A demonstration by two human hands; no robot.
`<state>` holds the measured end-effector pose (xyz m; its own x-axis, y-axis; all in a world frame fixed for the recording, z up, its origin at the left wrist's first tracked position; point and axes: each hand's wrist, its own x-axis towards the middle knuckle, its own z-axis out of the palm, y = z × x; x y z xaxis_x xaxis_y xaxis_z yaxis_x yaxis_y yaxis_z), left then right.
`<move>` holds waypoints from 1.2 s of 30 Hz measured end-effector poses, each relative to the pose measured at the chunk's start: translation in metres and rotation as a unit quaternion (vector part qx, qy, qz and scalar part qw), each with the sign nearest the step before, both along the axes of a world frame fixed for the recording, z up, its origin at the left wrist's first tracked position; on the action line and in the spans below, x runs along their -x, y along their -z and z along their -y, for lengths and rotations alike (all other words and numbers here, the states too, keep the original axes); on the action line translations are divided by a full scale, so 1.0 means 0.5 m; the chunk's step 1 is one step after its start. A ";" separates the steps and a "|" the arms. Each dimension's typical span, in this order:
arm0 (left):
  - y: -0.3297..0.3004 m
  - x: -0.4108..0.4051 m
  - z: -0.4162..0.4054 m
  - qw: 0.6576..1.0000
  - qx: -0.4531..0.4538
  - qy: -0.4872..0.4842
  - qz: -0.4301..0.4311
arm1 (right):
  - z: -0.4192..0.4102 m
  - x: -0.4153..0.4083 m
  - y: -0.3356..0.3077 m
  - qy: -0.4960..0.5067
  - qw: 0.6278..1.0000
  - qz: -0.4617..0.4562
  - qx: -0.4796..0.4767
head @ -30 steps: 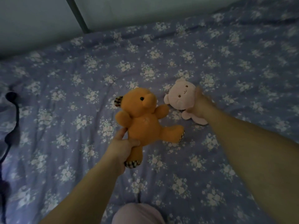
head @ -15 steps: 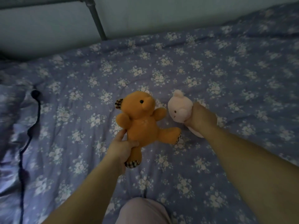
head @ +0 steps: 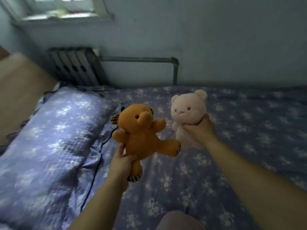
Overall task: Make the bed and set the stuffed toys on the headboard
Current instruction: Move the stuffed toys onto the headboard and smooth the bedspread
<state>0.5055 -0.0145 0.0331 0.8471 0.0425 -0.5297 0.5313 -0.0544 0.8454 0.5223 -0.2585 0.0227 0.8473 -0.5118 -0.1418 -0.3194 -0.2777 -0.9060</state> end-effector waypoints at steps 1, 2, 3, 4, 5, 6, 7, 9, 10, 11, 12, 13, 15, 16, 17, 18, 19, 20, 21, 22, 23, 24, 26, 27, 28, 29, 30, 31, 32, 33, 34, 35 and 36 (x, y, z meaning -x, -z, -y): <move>-0.018 0.007 -0.054 0.999 0.013 -0.030 0.015 | -0.058 -0.009 -0.022 -0.026 0.999 0.022 -0.022; -0.025 0.008 -0.071 0.999 0.023 -0.045 0.020 | -0.083 -0.011 -0.040 -0.042 0.997 0.033 -0.048; -0.037 0.013 -0.101 0.997 0.027 -0.064 0.027 | -0.120 -0.017 -0.062 -0.072 0.994 0.046 -0.070; -0.057 0.022 -0.156 0.995 0.033 -0.086 0.041 | -0.182 -0.024 -0.085 -0.105 0.989 0.061 -0.085; -0.068 0.027 -0.193 0.992 0.045 -0.102 0.054 | -0.224 -0.029 -0.103 -0.124 0.986 0.069 -0.093; -0.081 0.031 -0.230 0.989 0.060 -0.115 0.064 | -0.265 -0.036 -0.123 -0.139 0.982 0.082 -0.099; -0.089 0.034 -0.261 0.987 0.072 -0.129 0.071 | -0.298 -0.043 -0.135 -0.159 0.976 0.098 -0.113; -0.117 0.051 -0.350 0.979 0.085 -0.164 0.086 | -0.401 -0.044 -0.183 -0.194 0.964 0.116 -0.141; -0.125 0.056 -0.387 0.976 0.085 -0.174 0.096 | -0.442 -0.045 -0.200 -0.203 0.958 0.125 -0.156; -0.129 0.059 -0.420 0.975 0.077 -0.179 0.108 | -0.478 -0.046 -0.218 -0.215 0.953 0.136 -0.165; -0.134 0.062 -0.459 0.973 0.073 -0.186 0.116 | -0.521 -0.044 -0.239 -0.231 0.945 0.142 -0.182; -0.135 0.062 -0.503 0.970 0.067 -0.196 0.126 | -0.565 -0.046 -0.252 -0.256 0.935 0.140 -0.202; -0.140 0.060 -0.577 0.966 0.055 -0.214 0.135 | -0.638 -0.049 -0.273 -0.286 0.922 0.138 -0.220; -0.146 0.059 -0.613 0.963 0.054 -0.225 0.139 | -0.673 -0.059 -0.279 -0.282 0.925 0.143 -0.211; -0.148 0.056 -0.651 0.960 0.051 -0.236 0.142 | -0.712 -0.073 -0.284 -0.284 0.925 0.150 -0.203; -0.151 0.054 -0.685 0.956 0.051 -0.250 0.143 | -0.748 -0.085 -0.287 -0.280 0.928 0.150 -0.197; -0.151 0.049 -0.720 0.951 0.053 -0.268 0.144 | -0.786 -0.099 -0.289 -0.282 0.929 0.149 -0.189; -0.151 0.044 -0.752 0.946 0.055 -0.287 0.144 | -0.822 -0.112 -0.290 -0.281 0.930 0.147 -0.184; -0.154 0.036 -0.794 0.939 0.053 -0.304 0.150 | -0.868 -0.132 -0.292 -0.291 0.928 0.147 -0.181; -0.156 0.031 -0.810 0.938 0.045 -0.309 0.152 | -0.888 -0.136 -0.297 -0.294 0.928 0.148 -0.175; -0.160 0.020 -0.857 0.934 0.033 -0.319 0.158 | -0.941 -0.161 -0.299 -0.311 0.925 0.143 -0.167; -0.163 0.011 -0.889 0.932 0.024 -0.324 0.159 | -0.980 -0.176 -0.305 -0.324 0.922 0.136 -0.161; -0.176 -0.006 -0.951 0.931 0.020 -0.330 0.157 | -1.060 -0.214 -0.317 -0.354 0.914 0.131 -0.149; -0.183 -0.012 -0.972 0.932 0.017 -0.328 0.157 | -1.089 -0.228 -0.320 -0.360 0.913 0.128 -0.143; -0.192 -0.021 -1.001 0.931 0.019 -0.328 0.160 | -1.123 -0.247 -0.325 -0.359 0.915 0.122 -0.139; -0.200 -0.030 -1.027 0.932 0.016 -0.324 0.164 | -1.155 -0.263 -0.332 -0.360 0.916 0.118 -0.133; -0.210 -0.042 -1.057 0.932 0.016 -0.320 0.169 | -1.187 -0.280 -0.340 -0.367 0.914 0.118 -0.127; -0.221 -0.051 -1.079 0.933 0.019 -0.315 0.174 | -1.212 -0.291 -0.350 -0.375 0.912 0.117 -0.118; -0.230 -0.062 -1.106 0.934 0.024 -0.312 0.172 | -1.241 -0.302 -0.364 -0.382 0.910 0.116 -0.112; -0.242 -0.071 -1.124 0.935 0.028 -0.308 0.171 | -1.259 -0.313 -0.373 -0.387 0.908 0.118 -0.109; -0.253 -0.080 -1.139 0.937 0.030 -0.305 0.167 | -1.276 -0.320 -0.384 -0.390 0.906 0.121 -0.109; -0.263 -0.088 -1.152 0.940 0.019 -0.298 0.167 | -1.290 -0.326 -0.396 -0.391 0.905 0.125 -0.110; -0.272 -0.096 -1.163 0.941 0.006 -0.293 0.167 | -1.302 -0.333 -0.410 -0.395 0.903 0.128 -0.108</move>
<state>0.5534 0.5670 0.1691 0.7991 0.5511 -0.2403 0.1708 0.1752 0.9696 0.6889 0.3923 0.2275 0.9551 0.2835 0.0863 0.1291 -0.1360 -0.9823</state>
